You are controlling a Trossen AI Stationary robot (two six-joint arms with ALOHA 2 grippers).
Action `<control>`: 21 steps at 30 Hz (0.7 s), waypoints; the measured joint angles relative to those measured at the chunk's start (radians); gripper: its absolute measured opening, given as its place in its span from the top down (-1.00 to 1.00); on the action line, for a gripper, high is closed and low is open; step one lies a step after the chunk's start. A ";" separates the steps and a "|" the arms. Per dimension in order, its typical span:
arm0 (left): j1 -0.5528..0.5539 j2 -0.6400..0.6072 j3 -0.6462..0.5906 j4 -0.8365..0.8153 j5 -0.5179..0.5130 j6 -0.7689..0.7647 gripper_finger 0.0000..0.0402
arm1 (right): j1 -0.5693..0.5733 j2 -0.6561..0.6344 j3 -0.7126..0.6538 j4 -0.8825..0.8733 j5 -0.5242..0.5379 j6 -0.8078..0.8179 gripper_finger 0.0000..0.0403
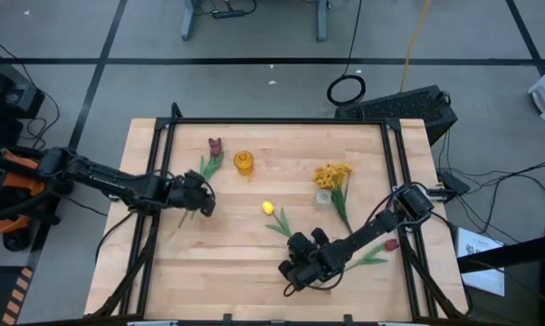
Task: Sort flowers into vase by color
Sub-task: Move the yellow flower on top of the other yellow flower
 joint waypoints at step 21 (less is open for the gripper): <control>-0.152 0.000 0.000 0.052 -0.002 -0.069 0.17 | -0.014 -0.021 -0.004 0.020 -0.081 -0.052 1.00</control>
